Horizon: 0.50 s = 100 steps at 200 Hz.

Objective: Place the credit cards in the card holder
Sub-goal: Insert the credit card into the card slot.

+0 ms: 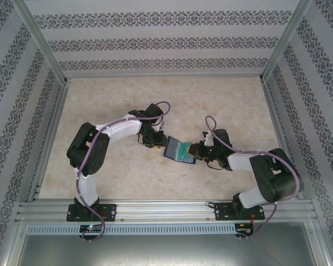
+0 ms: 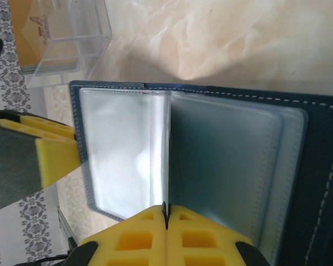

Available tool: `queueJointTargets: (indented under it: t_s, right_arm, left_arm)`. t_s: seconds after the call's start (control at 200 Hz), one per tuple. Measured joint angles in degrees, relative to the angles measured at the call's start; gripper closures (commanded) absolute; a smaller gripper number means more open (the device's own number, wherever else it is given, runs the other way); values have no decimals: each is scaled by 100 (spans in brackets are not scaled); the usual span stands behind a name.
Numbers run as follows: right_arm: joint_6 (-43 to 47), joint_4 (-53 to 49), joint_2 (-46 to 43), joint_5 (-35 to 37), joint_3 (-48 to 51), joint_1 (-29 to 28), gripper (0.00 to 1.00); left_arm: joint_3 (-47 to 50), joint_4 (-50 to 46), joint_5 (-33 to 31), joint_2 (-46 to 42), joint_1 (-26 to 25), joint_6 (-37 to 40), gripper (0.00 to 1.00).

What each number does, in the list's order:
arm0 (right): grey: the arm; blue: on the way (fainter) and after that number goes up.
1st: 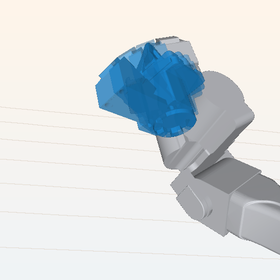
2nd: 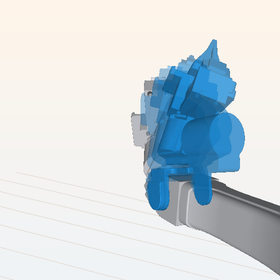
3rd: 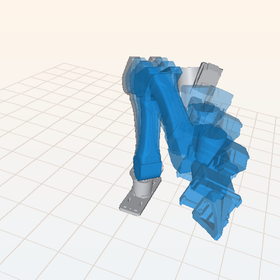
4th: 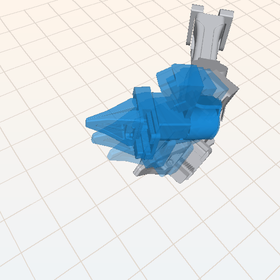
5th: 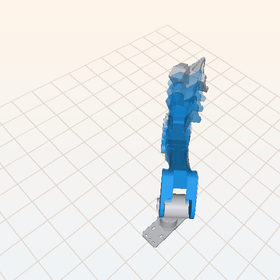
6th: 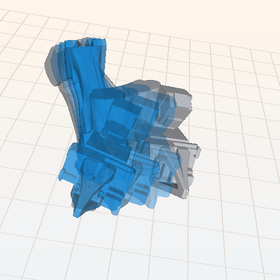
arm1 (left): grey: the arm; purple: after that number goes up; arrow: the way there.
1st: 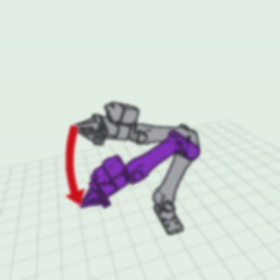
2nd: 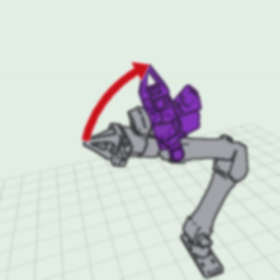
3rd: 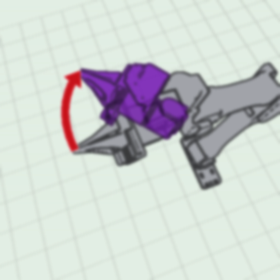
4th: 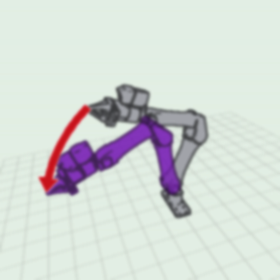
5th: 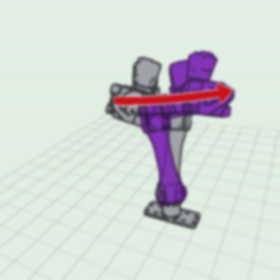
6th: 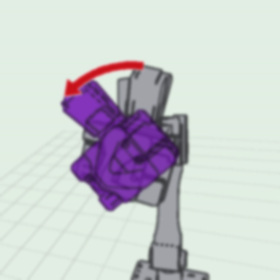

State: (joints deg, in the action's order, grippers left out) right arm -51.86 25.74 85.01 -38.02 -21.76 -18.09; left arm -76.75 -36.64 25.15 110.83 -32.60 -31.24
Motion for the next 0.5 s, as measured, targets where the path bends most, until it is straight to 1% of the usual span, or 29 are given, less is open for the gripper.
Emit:
queueJointTargets:
  t_s: [0.24,0.36,0.5]
  right_arm:
    - [-195,612,378,-149,42,-81,100]
    - [-326,973,625,-203,68,-83,100]
    - [-393,1185,719,-240,68,-118,100]
  left_arm:
    - [2,-79,-260,164,0,2,86]
    - [2,-142,-367,249,4,0,87]
    - [2,-173,-485,315,7,0,88]
